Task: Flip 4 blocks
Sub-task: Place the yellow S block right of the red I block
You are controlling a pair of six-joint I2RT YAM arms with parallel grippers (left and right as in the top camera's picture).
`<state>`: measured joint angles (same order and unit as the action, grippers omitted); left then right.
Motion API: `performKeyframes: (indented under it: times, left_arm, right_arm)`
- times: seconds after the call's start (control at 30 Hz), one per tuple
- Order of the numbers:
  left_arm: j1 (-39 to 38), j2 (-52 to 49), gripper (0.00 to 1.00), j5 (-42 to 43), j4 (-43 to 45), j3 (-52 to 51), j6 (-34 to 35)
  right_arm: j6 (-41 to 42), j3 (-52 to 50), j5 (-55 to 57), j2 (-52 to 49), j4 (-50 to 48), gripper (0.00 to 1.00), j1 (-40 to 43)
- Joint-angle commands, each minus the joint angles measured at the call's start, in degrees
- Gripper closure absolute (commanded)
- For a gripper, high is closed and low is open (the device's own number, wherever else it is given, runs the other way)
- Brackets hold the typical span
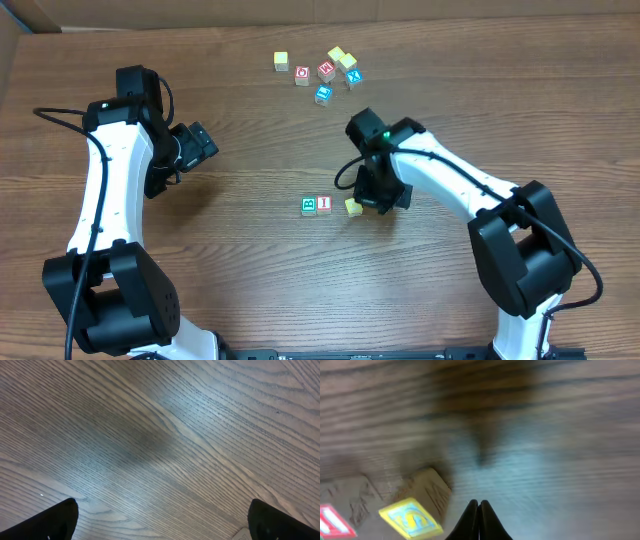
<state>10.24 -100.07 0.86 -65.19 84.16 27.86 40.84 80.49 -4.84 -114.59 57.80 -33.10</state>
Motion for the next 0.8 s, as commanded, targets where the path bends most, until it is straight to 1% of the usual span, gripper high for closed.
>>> performKeyframes:
  times: [0.0, 0.07, 0.33, 0.77]
  left_arm:
    - [0.17, 0.98, 0.00, -0.17, -0.13, 1.16, -0.87]
    - [0.17, 0.98, 0.00, -0.20, -0.13, 1.16, -0.87]
    - [0.17, 0.98, 0.00, -0.17, -0.13, 1.16, -0.87]
    - [0.17, 0.98, 0.00, -0.17, -0.13, 1.16, -0.87]
  right_arm:
    - [1.18, -2.67, -2.99, 1.33, -4.33, 0.96, -0.87]
    - [1.18, -3.52, -4.00, 1.33, -6.64, 0.96, -1.31]
    - [1.18, -3.54, -5.31, 1.33, -8.63, 0.96, -3.61]
    - [1.05, -3.54, -4.24, 1.33, -11.69, 0.94, -3.48]
